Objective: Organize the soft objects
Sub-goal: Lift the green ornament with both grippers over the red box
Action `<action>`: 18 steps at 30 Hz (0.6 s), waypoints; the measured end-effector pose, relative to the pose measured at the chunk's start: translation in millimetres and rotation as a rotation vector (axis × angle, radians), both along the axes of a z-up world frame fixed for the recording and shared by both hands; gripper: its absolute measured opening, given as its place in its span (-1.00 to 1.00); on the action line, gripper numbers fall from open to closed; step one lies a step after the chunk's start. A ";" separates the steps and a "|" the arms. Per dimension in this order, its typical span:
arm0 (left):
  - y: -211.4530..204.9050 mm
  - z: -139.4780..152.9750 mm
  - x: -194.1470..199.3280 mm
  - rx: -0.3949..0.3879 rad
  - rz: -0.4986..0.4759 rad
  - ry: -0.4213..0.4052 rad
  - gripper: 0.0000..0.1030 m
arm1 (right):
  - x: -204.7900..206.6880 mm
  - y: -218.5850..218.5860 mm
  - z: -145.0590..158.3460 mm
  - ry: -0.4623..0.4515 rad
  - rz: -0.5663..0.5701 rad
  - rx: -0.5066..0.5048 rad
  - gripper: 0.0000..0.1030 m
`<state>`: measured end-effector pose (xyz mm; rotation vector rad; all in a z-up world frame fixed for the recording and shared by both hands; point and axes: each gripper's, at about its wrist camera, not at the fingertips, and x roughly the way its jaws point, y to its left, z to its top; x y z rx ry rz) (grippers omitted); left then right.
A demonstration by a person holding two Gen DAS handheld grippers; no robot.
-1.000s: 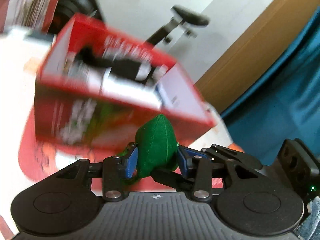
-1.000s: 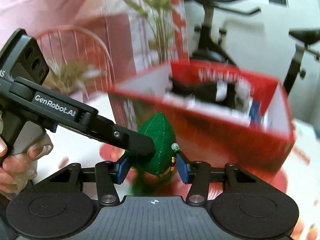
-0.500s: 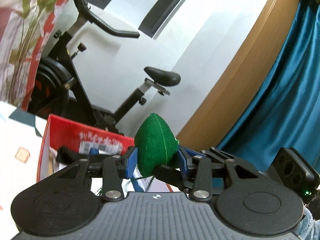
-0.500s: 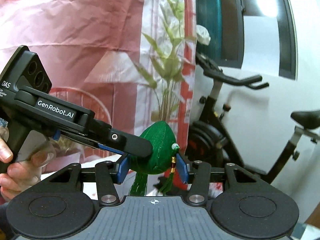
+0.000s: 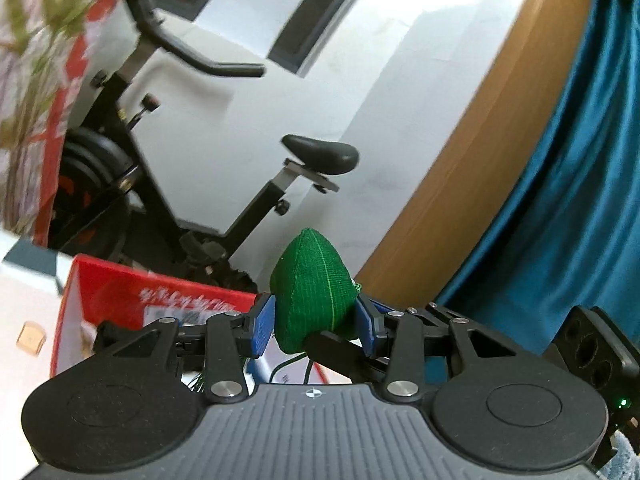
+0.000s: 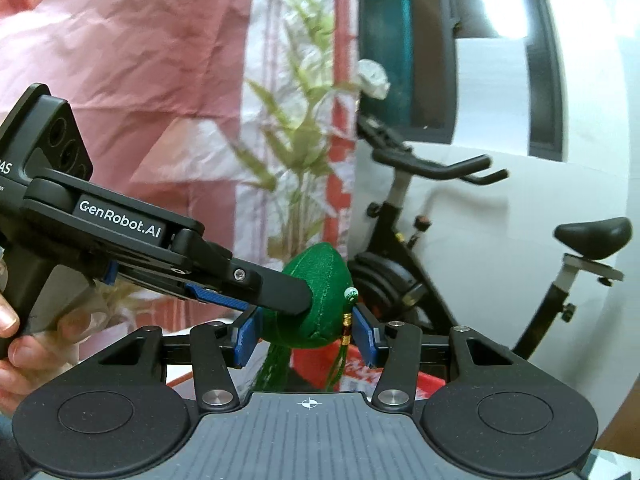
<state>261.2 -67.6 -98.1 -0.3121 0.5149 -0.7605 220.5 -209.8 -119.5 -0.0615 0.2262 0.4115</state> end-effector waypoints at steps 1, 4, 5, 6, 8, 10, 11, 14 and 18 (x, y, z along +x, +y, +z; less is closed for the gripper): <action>-3.1 4.3 -0.1 0.006 -0.010 -0.016 -0.14 | -1.7 -4.2 1.7 -0.008 -0.008 0.006 -0.11; -10.5 18.2 -2.3 0.027 -0.031 -0.068 -0.14 | -5.4 -16.6 10.7 -0.041 -0.031 0.022 -0.11; -13.0 23.2 -3.5 0.039 -0.035 -0.085 -0.14 | -5.5 -20.0 13.8 -0.050 -0.037 0.026 -0.11; -14.4 27.0 -5.1 0.051 -0.040 -0.100 -0.13 | -5.7 -22.7 16.8 -0.059 -0.041 0.029 -0.11; -18.0 32.1 -6.0 0.091 -0.048 -0.128 -0.13 | -4.7 -26.9 21.6 -0.075 -0.048 0.032 -0.11; -20.8 28.3 -4.8 0.134 -0.058 -0.122 -0.12 | -1.2 -28.7 22.7 -0.075 -0.052 0.030 -0.11; -21.3 23.4 -2.6 0.151 -0.061 -0.107 -0.11 | 1.4 -28.4 21.1 -0.065 -0.055 0.027 -0.11; -17.2 4.9 5.3 0.176 -0.062 -0.039 -0.11 | 10.8 -23.6 8.4 -0.012 -0.053 0.015 -0.11; -10.8 -24.1 16.4 0.203 -0.052 0.055 -0.11 | 22.4 -16.3 -17.4 0.073 -0.047 0.033 -0.11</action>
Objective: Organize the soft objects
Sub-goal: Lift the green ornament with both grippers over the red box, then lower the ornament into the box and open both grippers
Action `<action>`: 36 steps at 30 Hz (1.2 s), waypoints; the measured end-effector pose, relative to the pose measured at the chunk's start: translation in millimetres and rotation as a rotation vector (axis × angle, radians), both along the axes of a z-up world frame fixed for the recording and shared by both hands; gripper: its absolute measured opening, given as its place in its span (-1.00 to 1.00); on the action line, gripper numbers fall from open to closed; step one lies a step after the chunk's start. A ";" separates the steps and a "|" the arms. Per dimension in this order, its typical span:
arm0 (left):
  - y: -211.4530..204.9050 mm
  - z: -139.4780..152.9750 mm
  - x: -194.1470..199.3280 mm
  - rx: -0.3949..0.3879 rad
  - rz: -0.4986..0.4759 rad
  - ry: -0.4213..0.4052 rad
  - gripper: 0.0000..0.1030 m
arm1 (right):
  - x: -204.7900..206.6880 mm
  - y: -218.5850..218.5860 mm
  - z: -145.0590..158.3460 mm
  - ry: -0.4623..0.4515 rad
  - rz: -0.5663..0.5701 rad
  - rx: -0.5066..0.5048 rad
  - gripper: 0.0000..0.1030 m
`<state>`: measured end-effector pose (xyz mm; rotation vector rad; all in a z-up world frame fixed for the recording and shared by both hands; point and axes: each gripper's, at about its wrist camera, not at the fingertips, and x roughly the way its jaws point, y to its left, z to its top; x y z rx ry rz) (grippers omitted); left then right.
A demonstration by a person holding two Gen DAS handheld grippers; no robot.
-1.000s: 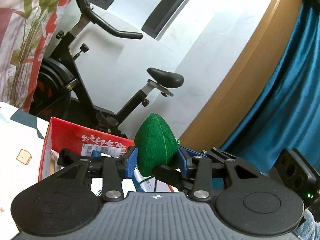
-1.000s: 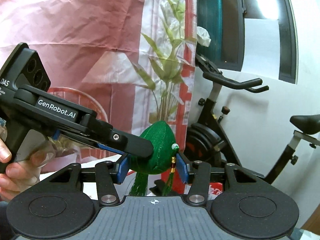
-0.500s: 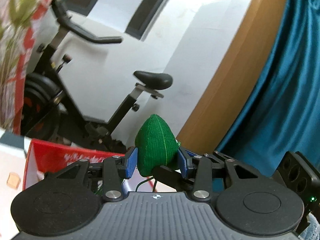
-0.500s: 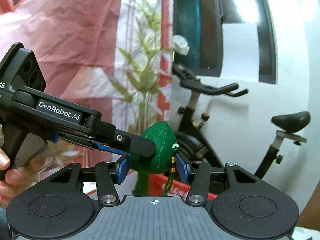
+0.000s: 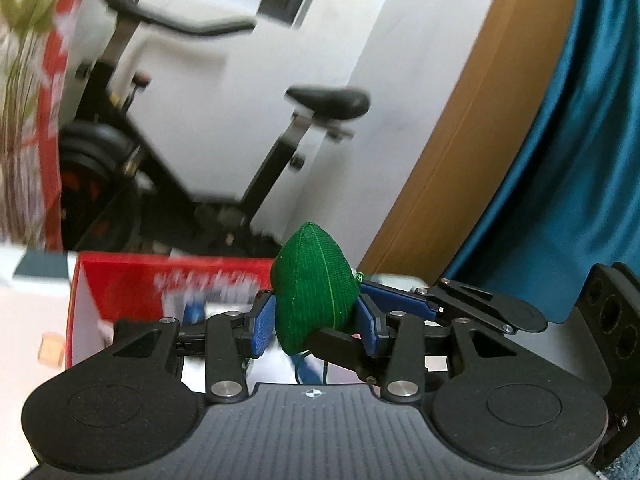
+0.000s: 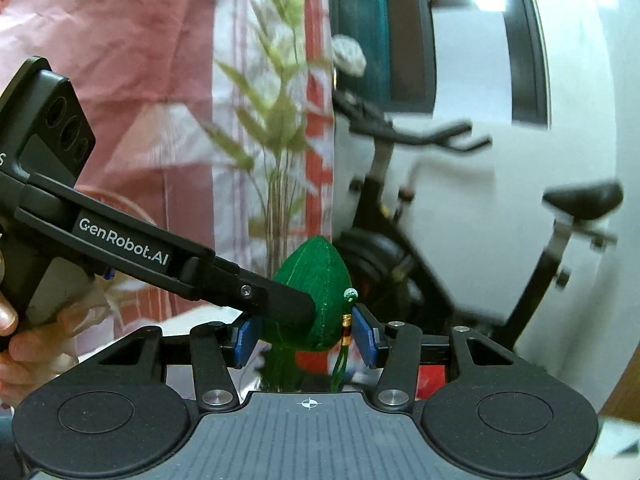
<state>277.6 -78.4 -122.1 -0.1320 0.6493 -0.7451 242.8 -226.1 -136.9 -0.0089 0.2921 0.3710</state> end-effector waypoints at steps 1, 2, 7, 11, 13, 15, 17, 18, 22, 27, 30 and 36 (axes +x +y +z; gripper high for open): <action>1.3 -6.5 2.9 0.011 0.003 0.018 -0.11 | 3.9 1.4 -7.9 0.028 0.000 0.009 -0.11; 2.2 -13.3 5.6 0.024 0.007 0.035 -0.11 | 7.1 3.7 -13.6 0.048 0.002 0.013 -0.11; 4.7 -44.4 16.5 0.094 0.016 0.094 -0.11 | 20.7 11.9 -50.1 0.167 0.009 0.048 -0.11; 5.4 -62.5 26.2 0.122 0.038 0.135 -0.11 | 28.0 16.8 -75.6 0.245 0.005 0.080 -0.11; 6.8 -68.7 28.8 0.133 0.045 0.144 -0.11 | 31.1 19.1 -84.9 0.270 0.000 0.089 -0.11; 6.2 -72.9 31.7 0.145 0.050 0.145 -0.11 | 33.2 22.1 -90.1 0.278 -0.003 0.076 -0.11; 6.3 -75.2 32.9 0.157 0.062 0.137 -0.11 | 36.5 23.9 -93.5 0.290 -0.008 0.065 -0.10; 4.9 -75.3 34.0 0.165 0.069 0.125 -0.12 | 37.9 24.1 -94.5 0.295 -0.012 0.066 -0.10; 1.2 -72.5 29.9 0.201 0.079 0.079 -0.12 | 39.3 19.2 -97.7 0.310 -0.046 0.079 -0.04; 1.3 -63.5 22.0 0.279 0.124 0.022 -0.03 | 34.2 9.4 -97.2 0.311 -0.109 0.076 0.21; 8.3 -56.4 16.3 0.301 0.160 -0.005 0.26 | 27.2 2.2 -92.1 0.287 -0.153 0.077 0.52; 23.3 -36.0 -3.5 0.315 0.212 -0.072 0.87 | 9.7 -9.5 -77.1 0.242 -0.214 0.082 0.99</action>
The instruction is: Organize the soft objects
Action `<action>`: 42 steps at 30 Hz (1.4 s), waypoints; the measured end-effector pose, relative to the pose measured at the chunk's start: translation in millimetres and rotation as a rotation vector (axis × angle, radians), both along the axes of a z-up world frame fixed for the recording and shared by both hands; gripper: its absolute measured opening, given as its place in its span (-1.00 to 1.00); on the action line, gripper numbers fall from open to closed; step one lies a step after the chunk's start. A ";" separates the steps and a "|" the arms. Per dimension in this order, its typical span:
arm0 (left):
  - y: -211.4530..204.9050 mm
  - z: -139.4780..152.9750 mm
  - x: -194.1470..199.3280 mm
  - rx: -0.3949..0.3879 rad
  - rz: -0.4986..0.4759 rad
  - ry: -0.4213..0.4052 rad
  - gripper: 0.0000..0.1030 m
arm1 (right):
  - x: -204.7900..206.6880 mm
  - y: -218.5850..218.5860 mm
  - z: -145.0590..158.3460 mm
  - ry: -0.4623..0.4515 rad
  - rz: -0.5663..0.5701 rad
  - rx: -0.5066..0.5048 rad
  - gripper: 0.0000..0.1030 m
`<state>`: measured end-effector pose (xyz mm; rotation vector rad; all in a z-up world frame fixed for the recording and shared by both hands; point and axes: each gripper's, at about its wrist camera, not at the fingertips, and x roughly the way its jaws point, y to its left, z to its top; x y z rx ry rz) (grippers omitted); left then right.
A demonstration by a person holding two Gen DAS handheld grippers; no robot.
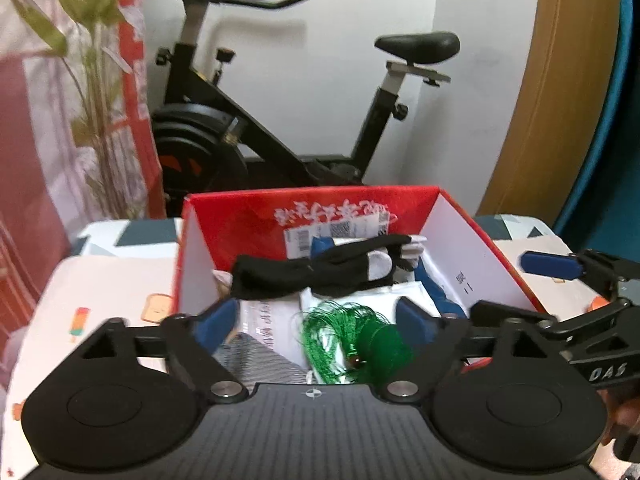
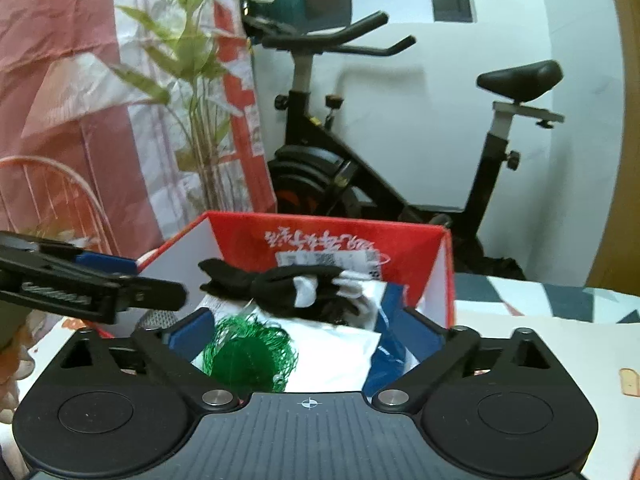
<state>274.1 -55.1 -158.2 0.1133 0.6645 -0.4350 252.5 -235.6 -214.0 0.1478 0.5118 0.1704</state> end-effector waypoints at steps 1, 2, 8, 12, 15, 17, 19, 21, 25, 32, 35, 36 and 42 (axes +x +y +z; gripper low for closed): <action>2.4 4.9 -4.8 0.006 0.012 -0.015 0.90 | -3.6 -1.2 2.9 -0.005 -0.009 -0.001 0.99; 4.4 9.8 -9.3 0.013 0.024 -0.029 0.93 | -6.7 -2.9 6.0 -0.010 -0.018 0.000 0.99; 19.5 47.6 -45.5 0.091 0.151 -0.125 1.00 | -34.7 -8.5 30.9 -0.033 -0.070 0.001 0.99; 35.6 69.3 -81.0 0.112 0.206 -0.210 1.00 | -67.6 -6.3 48.8 -0.079 -0.077 0.009 0.99; 44.7 77.8 -106.9 0.144 0.251 -0.262 1.00 | -89.9 -1.5 55.5 -0.095 -0.093 -0.014 0.99; 50.4 81.5 -122.4 0.154 0.279 -0.283 1.00 | -103.1 1.0 57.9 -0.097 -0.109 -0.014 0.99; 55.7 83.8 -135.3 0.155 0.295 -0.282 1.00 | -115.6 2.9 59.2 -0.094 -0.125 -0.004 0.99; 61.3 85.6 -147.3 0.143 0.300 -0.268 1.00 | -127.6 5.0 60.5 -0.089 -0.139 0.003 0.99; 68.2 91.5 -165.0 0.114 0.286 -0.241 1.00 | -149.9 10.5 63.9 -0.079 -0.166 -0.005 0.99; 68.0 112.8 -193.6 0.109 0.274 -0.305 1.00 | -187.6 10.3 85.5 -0.105 -0.216 0.019 0.99; 67.6 126.0 -203.8 0.090 0.275 -0.323 1.00 | -203.0 6.3 100.1 -0.128 -0.243 0.027 0.99; 67.7 130.3 -207.4 0.075 0.274 -0.325 1.00 | -208.7 5.5 105.7 -0.140 -0.249 0.028 0.99; 67.2 146.5 -234.8 -0.001 0.257 -0.352 1.00 | -235.9 8.5 135.7 -0.166 -0.267 -0.017 0.99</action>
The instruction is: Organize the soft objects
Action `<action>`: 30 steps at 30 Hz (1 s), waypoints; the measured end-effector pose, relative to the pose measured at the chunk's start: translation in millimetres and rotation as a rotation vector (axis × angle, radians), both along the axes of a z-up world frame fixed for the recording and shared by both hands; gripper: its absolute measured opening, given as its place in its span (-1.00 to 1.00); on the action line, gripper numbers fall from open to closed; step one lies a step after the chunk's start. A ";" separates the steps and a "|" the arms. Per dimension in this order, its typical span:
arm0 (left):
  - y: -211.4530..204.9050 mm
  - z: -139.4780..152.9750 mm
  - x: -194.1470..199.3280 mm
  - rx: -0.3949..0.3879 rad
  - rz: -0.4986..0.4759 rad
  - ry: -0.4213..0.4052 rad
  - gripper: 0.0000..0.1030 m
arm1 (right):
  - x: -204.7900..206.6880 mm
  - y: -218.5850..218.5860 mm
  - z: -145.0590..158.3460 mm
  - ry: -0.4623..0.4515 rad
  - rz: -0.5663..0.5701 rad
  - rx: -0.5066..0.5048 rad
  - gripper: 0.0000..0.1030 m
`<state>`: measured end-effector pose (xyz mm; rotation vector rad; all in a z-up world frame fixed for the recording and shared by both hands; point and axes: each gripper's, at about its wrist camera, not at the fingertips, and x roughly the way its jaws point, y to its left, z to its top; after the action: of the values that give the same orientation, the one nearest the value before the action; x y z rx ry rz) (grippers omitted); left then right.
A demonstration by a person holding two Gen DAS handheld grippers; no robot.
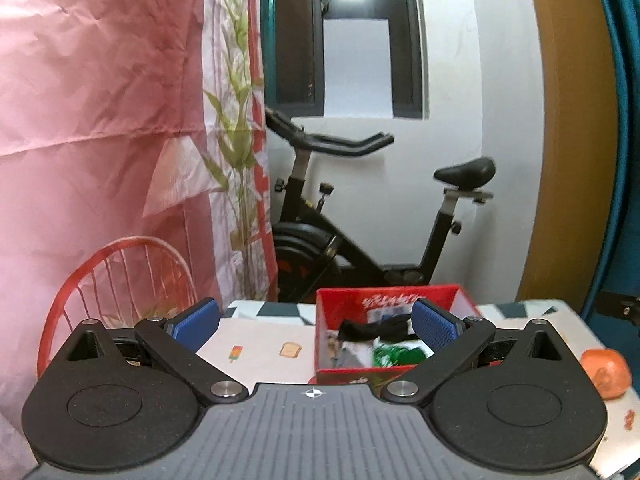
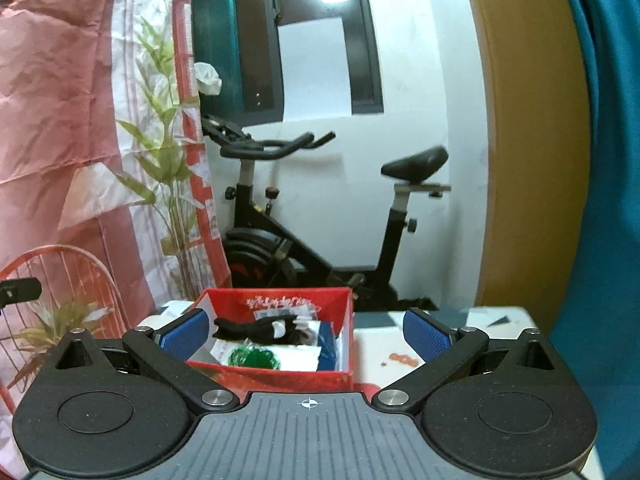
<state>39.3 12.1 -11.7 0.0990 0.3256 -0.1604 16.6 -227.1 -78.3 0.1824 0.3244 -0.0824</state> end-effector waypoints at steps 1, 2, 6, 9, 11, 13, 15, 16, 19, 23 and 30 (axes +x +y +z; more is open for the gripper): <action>0.1 2.4 -5.1 -0.005 -0.004 -0.007 1.00 | -5.2 2.3 4.0 -0.007 -0.005 -0.013 0.99; -0.2 5.4 -10.2 -0.009 -0.006 -0.016 1.00 | -11.0 5.4 8.2 -0.016 -0.009 -0.026 0.99; -7.4 17.3 -23.5 0.022 0.012 -0.066 1.00 | -31.3 12.7 21.4 -0.039 -0.027 -0.055 0.99; -19.0 30.2 -35.6 0.045 -0.007 -0.103 1.00 | -43.0 13.9 30.1 -0.059 -0.040 -0.059 0.99; -26.2 39.2 -44.6 0.061 -0.017 -0.128 1.00 | -49.4 12.2 37.2 -0.069 -0.053 -0.049 0.99; -30.8 46.8 -55.1 0.069 -0.017 -0.152 1.00 | -55.0 9.6 43.9 -0.077 -0.066 -0.032 0.99; -31.5 50.3 -61.8 0.062 -0.028 -0.153 1.00 | -62.1 6.6 50.5 -0.083 -0.080 -0.022 0.99; -31.7 51.0 -65.4 0.058 -0.033 -0.148 1.00 | -65.4 5.5 52.6 -0.088 -0.085 -0.026 0.99; -30.1 49.7 -74.0 0.041 -0.036 -0.133 1.00 | -75.7 4.7 57.7 -0.094 -0.088 -0.044 0.99; -24.6 46.1 -80.6 0.016 -0.031 -0.122 1.00 | -87.7 4.8 63.3 -0.103 -0.090 -0.038 0.99; -18.8 43.6 -84.7 -0.005 -0.016 -0.115 1.00 | -99.9 10.1 66.5 -0.110 -0.069 -0.047 0.99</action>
<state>-45.4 -6.7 31.9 0.1054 0.2094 -0.1707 -83.3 -217.0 -11.8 0.1513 0.2063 -0.1471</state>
